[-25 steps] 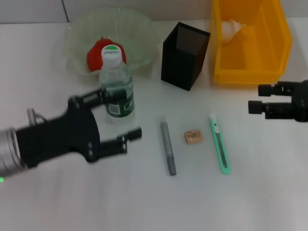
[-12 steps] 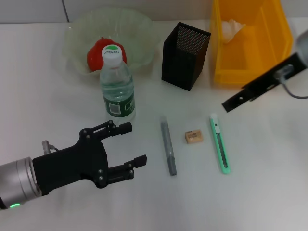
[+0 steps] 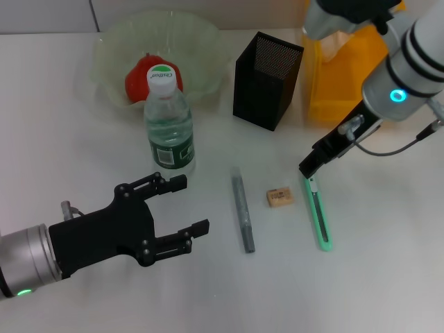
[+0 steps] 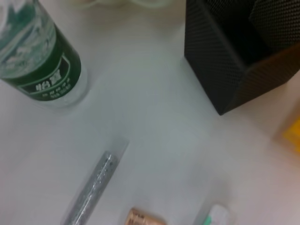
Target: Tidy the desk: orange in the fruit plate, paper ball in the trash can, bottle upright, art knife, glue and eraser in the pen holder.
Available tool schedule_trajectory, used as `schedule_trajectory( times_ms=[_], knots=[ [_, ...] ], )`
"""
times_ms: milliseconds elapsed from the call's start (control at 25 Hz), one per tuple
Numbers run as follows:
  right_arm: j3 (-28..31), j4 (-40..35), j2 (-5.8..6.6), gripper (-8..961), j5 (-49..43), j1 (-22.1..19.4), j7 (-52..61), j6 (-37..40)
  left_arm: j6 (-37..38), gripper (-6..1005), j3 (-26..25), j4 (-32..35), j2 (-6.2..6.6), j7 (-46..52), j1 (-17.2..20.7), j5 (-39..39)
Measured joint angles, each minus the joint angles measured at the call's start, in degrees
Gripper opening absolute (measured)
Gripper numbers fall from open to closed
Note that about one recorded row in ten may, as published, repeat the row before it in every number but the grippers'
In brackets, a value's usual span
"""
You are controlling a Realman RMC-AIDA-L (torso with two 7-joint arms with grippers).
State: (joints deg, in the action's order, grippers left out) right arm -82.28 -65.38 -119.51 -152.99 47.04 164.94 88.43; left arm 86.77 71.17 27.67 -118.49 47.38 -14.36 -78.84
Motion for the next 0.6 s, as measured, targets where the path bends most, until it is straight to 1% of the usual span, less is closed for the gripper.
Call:
schedule_trajectory(
  times_ms=[240, 600],
  knots=[
    [-5.0, 4.1, -0.1, 727, -1.5, 1.8, 3.4, -3.7, -0.5, 776, 0.1, 0.0, -0.06, 0.0, -0.1, 0.0],
    [-7.6, 9.6, -0.36, 726, -1.1, 3.6, 4.2, -7.3, -1.0, 776, 0.1, -0.1, -0.15, 0.0, -0.1, 0.0]
  ],
)
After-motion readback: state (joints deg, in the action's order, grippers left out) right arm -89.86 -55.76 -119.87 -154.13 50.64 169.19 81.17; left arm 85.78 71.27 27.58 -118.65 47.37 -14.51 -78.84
